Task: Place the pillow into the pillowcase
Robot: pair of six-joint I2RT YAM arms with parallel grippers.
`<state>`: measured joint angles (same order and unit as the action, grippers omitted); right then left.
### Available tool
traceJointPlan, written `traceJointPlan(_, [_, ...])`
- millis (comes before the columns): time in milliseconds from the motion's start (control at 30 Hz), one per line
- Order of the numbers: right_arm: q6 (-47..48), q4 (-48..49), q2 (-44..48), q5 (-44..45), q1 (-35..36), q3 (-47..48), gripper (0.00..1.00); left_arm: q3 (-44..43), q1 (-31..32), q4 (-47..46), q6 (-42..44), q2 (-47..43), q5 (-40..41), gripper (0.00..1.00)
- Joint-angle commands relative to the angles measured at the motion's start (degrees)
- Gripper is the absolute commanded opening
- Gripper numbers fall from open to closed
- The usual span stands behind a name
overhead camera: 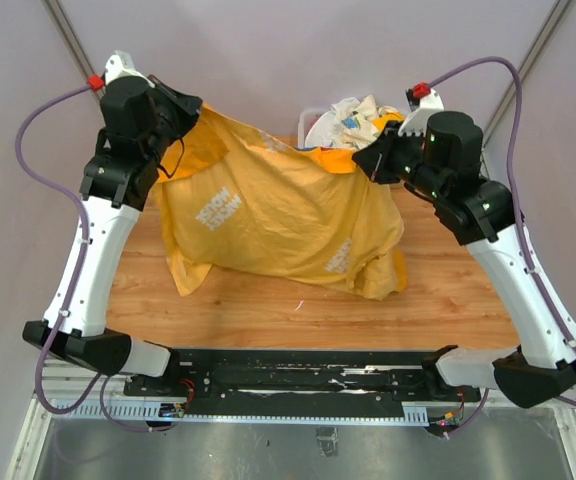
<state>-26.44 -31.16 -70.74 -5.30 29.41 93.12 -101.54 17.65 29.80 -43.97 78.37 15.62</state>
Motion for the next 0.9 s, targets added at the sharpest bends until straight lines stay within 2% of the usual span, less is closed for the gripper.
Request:
traceJointPlan(0, [2.4,5.9,-7.0,0.1,-3.3,11.2,0.01,-8.7,-6.6,-3.8,-1.3,3.7,-12.6,0.0])
traceJointPlan(167, [3.2,3.8,-12.1,-0.8,-4.4,19.9,0.01,-14.0,-6.9,-2.1,0.7,4.6,-12.6,0.0])
traceJointPlan(367, [-0.4,3.4,-4.9,-5.5,-3.8,14.0,0.01,-11.6,-6.9,-0.2,0.9,-1.1,-14.9,0.0])
traceJointPlan(500, [0.1,3.7,-2.6,-3.7,-3.6,13.4,0.01,-12.0,-7.0,-0.4,1.7,-3.0,-13.8,0.0])
traceJointPlan(567, [2.7,3.0,-6.7,-1.5,-3.8,19.0,0.01,-14.2,-7.2,-0.1,2.1,-0.3,-14.2,0.0])
traceJointPlan(700, [4.2,-0.9,-20.0,-4.1,-7.4,33.5,0.01,-19.1,-9.2,0.8,-0.1,6.9,-19.4,0.0])
traceJointPlan(767, [3.3,-5.2,-22.8,-5.6,-8.7,36.9,0.01,-19.5,-9.5,1.6,-0.8,7.8,-20.6,0.0])
traceJointPlan(800, [2.7,-6.1,-22.0,-6.8,-8.7,35.9,0.01,-18.7,-9.5,1.4,-0.8,6.9,-21.2,0.0])
traceJointPlan(867, [1.5,-2.1,-16.4,-8.5,-7.8,27.1,0.01,-15.4,-9.5,0.3,-0.2,3.7,-20.2,0.0])
